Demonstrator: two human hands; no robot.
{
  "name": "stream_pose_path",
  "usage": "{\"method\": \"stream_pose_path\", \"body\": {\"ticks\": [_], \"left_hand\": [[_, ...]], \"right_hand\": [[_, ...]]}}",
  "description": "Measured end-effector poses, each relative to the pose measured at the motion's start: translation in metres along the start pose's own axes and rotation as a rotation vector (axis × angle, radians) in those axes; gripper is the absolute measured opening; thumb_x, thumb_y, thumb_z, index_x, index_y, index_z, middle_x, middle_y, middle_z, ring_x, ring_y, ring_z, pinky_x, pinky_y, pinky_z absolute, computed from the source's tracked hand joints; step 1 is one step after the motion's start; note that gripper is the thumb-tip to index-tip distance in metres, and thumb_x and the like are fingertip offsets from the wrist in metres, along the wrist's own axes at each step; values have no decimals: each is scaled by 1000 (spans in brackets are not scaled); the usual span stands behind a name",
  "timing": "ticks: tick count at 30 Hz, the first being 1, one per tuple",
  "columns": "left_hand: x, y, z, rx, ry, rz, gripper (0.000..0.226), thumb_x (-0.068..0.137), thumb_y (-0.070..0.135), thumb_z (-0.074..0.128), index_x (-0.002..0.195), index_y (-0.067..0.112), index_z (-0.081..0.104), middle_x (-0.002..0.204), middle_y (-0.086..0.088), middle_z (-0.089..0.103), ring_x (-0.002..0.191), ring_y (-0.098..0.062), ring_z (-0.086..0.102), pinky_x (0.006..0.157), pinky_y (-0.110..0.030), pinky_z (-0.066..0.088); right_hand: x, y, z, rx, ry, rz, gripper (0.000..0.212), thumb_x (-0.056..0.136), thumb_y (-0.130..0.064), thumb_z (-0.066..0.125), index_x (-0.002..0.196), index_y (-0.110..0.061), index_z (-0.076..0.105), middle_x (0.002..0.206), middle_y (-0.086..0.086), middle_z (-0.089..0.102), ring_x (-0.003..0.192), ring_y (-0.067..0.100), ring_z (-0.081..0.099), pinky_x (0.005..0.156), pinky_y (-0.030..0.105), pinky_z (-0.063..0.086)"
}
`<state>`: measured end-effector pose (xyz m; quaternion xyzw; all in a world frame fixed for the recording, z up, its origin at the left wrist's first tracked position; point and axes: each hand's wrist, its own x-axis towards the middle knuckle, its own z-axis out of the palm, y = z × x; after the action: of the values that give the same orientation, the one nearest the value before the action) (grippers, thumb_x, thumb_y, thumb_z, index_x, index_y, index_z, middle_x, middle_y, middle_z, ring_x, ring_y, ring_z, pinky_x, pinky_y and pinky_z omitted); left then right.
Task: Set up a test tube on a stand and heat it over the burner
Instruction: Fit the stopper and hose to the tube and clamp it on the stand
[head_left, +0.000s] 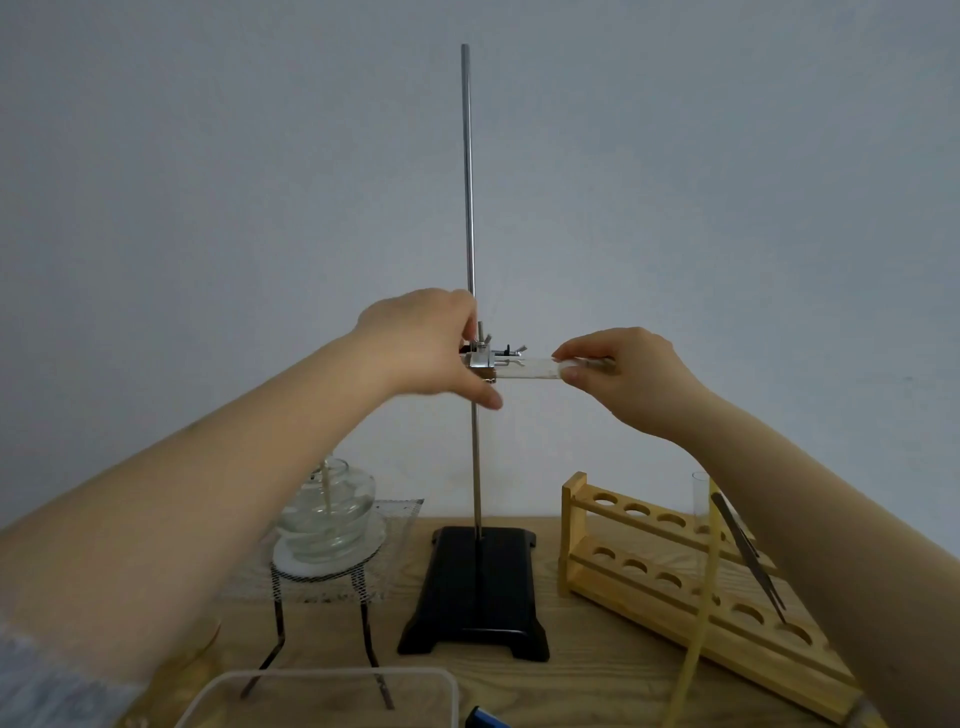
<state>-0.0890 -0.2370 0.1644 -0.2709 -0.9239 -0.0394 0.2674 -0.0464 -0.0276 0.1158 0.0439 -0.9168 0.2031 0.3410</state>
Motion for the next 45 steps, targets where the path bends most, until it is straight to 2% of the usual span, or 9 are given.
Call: {"method": "stream_pose_path", "body": {"ticks": [6,9,11,20,25,29,37,41,45], "left_hand": [[-21,-3,40,-25,353,120,34,75,48,70,98,27,56,98,10,55,84,-14,54,63,-26,35],[-21,-5,54,-127,465,141,27,78,38,71,97,22,61,95,6,59,80,-15,55,61,-26,35],[-20,-5,59,-141,517,160,25,77,34,73,94,19,64,90,3,61,76,-17,56,59,-25,35],[-18,-5,64,-125,630,246,22,69,21,81,82,13,65,76,-2,60,62,-22,56,50,-24,35],[-17,-6,67,-124,642,279,23,69,20,81,81,12,65,75,-2,60,61,-23,56,48,-28,42],[-17,-7,67,-122,645,290,22,70,21,81,82,11,65,75,-2,61,61,-22,56,48,-30,45],[-17,-8,70,-160,662,265,27,68,23,82,86,10,67,76,-4,65,63,-22,59,53,-26,44],[-18,-8,70,-188,673,257,28,67,21,83,86,10,67,72,-5,63,60,-22,57,52,-24,40],[-20,-7,68,-201,689,259,28,64,19,85,84,10,66,67,-5,60,56,-21,53,51,-23,36]], "right_hand": [[0,-2,-2,-20,-1,4,19,93,-32,54,107,-34,67,88,-5,67,75,8,49,87,32,37],[1,-3,-2,-31,2,25,21,93,-35,53,109,-37,66,91,-8,66,89,15,51,88,31,37],[2,-4,-3,-64,3,22,22,94,-35,52,110,-36,66,90,-10,65,86,12,49,87,30,35],[1,-11,-8,-97,-2,48,23,93,-34,53,112,-32,67,100,-10,66,94,9,52,103,35,35],[-1,-19,-11,-85,-30,63,25,91,-29,56,113,-25,68,97,-8,65,95,13,55,104,36,37],[2,-31,-10,-46,-45,36,30,89,-36,58,115,-23,67,110,-5,68,106,16,58,104,40,39],[41,-64,8,-74,-108,10,29,91,-33,57,100,-9,70,100,8,69,93,24,62,83,36,52],[58,-72,15,-131,-222,33,38,89,-33,57,83,4,65,80,18,62,72,21,51,62,29,41],[67,-79,15,-215,-278,18,30,86,-26,56,61,-11,52,59,3,50,59,16,44,52,24,33]]}}
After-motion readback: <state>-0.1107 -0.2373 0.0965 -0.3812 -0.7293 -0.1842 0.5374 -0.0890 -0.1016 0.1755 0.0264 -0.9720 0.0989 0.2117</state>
